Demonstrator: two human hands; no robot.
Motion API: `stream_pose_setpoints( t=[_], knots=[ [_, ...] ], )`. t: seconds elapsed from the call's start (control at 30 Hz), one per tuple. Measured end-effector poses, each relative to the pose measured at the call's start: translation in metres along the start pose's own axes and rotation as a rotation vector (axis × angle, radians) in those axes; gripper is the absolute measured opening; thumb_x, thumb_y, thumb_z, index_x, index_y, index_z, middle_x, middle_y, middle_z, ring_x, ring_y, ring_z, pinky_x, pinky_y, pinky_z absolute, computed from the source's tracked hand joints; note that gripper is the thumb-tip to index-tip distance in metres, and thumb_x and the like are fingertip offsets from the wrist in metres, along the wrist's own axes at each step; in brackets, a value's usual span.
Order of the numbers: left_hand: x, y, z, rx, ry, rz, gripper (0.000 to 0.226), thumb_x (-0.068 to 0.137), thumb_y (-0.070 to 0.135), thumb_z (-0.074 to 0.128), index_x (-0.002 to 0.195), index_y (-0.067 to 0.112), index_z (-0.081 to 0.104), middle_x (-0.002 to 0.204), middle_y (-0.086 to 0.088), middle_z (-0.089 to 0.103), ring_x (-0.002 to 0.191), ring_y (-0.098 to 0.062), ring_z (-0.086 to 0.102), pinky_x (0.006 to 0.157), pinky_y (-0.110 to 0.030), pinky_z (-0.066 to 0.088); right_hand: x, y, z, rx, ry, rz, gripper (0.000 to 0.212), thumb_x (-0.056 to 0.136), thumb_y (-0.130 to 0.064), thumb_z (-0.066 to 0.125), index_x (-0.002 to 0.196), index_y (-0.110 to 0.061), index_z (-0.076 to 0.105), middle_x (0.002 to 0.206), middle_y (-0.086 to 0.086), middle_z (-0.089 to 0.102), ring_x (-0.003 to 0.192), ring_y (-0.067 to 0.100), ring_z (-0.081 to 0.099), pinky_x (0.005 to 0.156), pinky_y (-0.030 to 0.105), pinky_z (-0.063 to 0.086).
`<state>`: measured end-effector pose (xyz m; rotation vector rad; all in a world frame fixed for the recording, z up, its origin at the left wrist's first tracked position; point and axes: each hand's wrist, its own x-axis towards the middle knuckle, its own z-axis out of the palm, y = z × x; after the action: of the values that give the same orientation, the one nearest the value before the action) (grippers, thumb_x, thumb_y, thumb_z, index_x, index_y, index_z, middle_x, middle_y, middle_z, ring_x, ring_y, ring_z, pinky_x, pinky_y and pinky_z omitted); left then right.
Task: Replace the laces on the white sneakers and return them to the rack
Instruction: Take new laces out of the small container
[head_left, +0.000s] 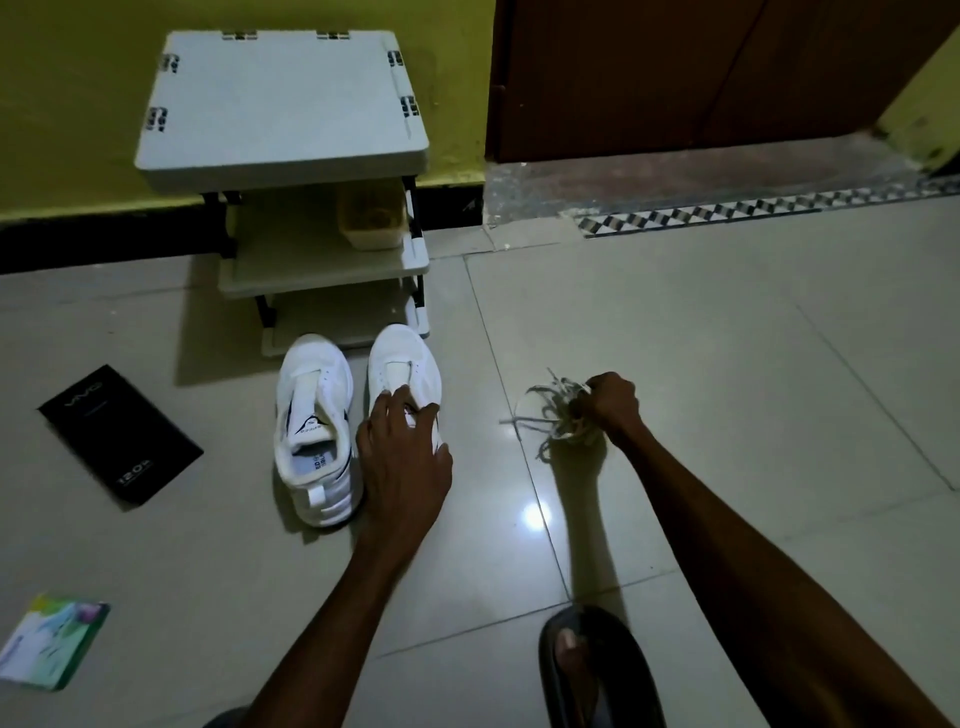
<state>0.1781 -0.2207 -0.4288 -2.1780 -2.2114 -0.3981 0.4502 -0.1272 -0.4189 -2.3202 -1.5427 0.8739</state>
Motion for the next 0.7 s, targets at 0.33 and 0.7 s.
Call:
stream_pose_setpoints(
  t=[0.33,0.7],
  knots=[
    [0.0,-0.008,-0.006,-0.23,0.126,-0.004,0.049,0.077,0.025,0.071,0.125,0.017,0.061,0.142,-0.012,0.047,0.129,-0.033,0.043,0.105,-0.049,0.038,-0.011,0.004,0.033,-0.4,-0.171,-0.162,0.089,0.081,-0.076,0.049,0.153,-0.04,0.011,0.163,0.002,-0.002,0.147,0.042,0.001,0.109,0.069,0.02],
    [-0.004,-0.013,-0.008,-0.241,0.048,-0.029,0.061,0.075,0.03,0.075,0.132,0.02,0.057,0.145,-0.011,0.043,0.134,-0.033,0.038,0.105,-0.052,0.039,-0.035,-0.007,0.041,-0.427,0.247,-0.262,0.063,0.085,-0.061,0.054,0.139,-0.031,0.041,0.139,0.006,0.043,0.121,0.034,0.044,0.091,0.049,0.04]
  ],
)
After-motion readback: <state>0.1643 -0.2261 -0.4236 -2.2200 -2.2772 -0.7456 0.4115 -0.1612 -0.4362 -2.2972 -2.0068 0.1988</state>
